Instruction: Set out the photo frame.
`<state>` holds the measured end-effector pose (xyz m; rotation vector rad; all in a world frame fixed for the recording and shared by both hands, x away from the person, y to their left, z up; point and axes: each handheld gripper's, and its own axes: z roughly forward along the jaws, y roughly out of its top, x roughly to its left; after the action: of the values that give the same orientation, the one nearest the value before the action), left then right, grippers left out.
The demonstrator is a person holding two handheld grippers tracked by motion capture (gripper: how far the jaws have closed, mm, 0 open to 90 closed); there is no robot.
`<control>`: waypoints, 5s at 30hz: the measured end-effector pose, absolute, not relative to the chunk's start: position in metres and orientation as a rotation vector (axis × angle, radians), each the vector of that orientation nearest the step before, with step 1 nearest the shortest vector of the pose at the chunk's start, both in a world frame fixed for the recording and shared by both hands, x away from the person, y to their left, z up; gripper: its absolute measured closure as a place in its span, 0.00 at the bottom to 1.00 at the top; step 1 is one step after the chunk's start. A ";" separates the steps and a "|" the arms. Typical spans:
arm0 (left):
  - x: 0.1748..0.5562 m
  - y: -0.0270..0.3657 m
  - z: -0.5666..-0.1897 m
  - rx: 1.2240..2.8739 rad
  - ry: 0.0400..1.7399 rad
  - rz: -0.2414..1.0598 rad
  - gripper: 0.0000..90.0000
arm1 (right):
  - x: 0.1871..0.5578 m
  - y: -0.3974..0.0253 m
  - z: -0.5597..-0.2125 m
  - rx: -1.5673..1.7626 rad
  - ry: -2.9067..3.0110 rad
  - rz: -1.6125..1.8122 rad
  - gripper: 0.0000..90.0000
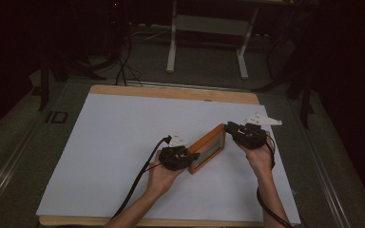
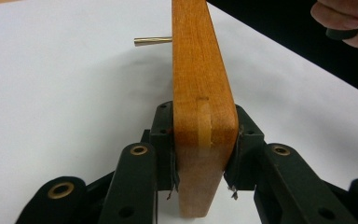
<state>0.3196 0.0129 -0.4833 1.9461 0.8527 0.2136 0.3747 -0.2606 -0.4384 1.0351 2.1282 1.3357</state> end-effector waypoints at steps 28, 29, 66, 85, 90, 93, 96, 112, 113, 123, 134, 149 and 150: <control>0.351 0.020 -0.458 2.043 0.655 0.210 0.77 | 0.373 -0.269 -0.437 0.991 2.158 1.370 0.73; 0.351 0.021 -0.458 2.045 0.642 0.210 0.77 | 0.373 -0.269 -0.437 0.981 2.163 1.371 0.71; 0.379 0.042 -0.403 2.106 0.439 0.110 0.77 | 0.376 -0.233 -0.431 0.600 2.411 1.434 0.52; 0.379 0.025 -0.393 2.151 0.317 0.124 0.77 | 0.378 -0.212 -0.431 0.449 2.504 1.456 0.50; 0.380 0.023 -0.393 2.143 0.301 0.127 0.76 | 0.377 -0.215 -0.431 0.432 2.508 1.456 0.54; 0.381 0.023 -0.393 2.136 0.299 0.112 0.74 | 0.376 -0.218 -0.430 0.412 2.511 1.446 0.59; 0.382 0.024 -0.394 2.128 0.300 0.105 0.70 | 0.374 -0.222 -0.429 0.389 2.517 1.440 0.66; 0.385 0.039 -0.396 2.020 0.400 0.129 0.46 | 0.366 -0.236 -0.430 0.383 2.498 1.399 0.76; 0.385 0.041 -0.396 2.009 0.405 0.138 0.46 | 0.365 -0.239 -0.431 0.400 2.495 1.410 0.76; 0.386 0.070 -0.424 1.828 0.497 0.144 0.43 | 0.361 -0.253 -0.437 0.455 2.466 1.453 0.76; 0.389 0.069 -0.461 1.786 0.527 0.075 0.41 | 0.355 -0.261 -0.442 0.487 2.438 1.479 0.76; 0.384 0.029 -0.484 1.885 0.492 0.109 0.54 | 0.348 -0.276 -0.451 0.522 2.415 1.515 0.76; 0.385 0.027 -0.484 1.888 0.491 0.108 0.54 | 0.348 -0.278 -0.452 0.529 2.414 1.519 0.76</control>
<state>0.3848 0.0273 -0.4844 1.8876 0.4909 0.1082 0.3476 -0.2777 -0.4517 0.5290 2.4138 1.5192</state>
